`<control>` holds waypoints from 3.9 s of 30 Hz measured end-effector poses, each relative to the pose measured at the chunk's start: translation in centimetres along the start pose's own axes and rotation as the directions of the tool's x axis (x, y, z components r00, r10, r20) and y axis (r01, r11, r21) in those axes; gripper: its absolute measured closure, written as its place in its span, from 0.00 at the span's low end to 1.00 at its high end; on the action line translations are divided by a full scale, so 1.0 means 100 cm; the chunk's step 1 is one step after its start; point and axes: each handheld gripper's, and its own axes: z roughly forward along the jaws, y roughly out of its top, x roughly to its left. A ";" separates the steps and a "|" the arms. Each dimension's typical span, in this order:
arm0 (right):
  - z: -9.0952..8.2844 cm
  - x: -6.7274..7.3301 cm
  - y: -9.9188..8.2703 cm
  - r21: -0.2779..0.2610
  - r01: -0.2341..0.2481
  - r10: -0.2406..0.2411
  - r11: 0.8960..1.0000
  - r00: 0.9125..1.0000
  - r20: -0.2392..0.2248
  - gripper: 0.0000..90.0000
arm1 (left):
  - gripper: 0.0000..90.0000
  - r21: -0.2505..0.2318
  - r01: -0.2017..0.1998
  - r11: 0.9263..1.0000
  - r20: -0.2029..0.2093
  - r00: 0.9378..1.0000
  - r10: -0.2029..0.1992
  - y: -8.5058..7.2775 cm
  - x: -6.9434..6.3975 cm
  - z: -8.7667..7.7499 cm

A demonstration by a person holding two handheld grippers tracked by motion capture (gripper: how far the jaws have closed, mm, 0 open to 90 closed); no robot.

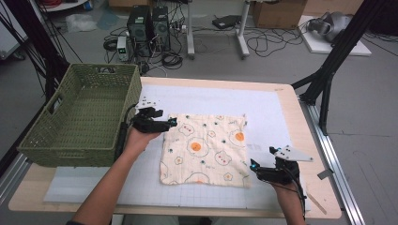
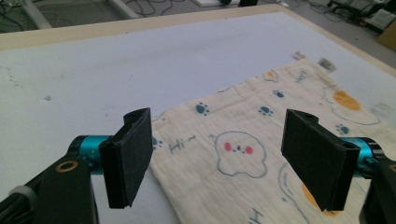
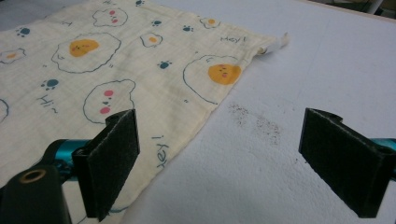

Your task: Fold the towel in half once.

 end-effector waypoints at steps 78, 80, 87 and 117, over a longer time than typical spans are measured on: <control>0.112 -0.043 0.081 0.087 -0.030 0.033 0.996 0.999 -0.029 0.97 | 0.96 -0.042 -0.098 0.994 -0.052 0.994 0.096 0.013 0.002 0.007; 0.105 -0.040 0.084 0.083 -0.015 0.018 0.996 0.999 -0.040 0.97 | 0.96 -0.062 -0.109 0.992 -0.053 0.993 0.106 0.012 -0.003 0.002; 0.080 -0.026 0.093 0.065 0.050 -0.047 0.997 0.997 -0.060 0.97 | 0.96 -0.085 -0.118 0.989 -0.033 0.993 0.116 0.000 -0.014 -0.018; 0.042 0.005 0.014 0.070 0.057 -0.048 0.996 0.990 -0.133 0.96 | 0.95 0.011 -0.144 0.989 0.059 0.988 0.143 -0.079 -0.040 -0.054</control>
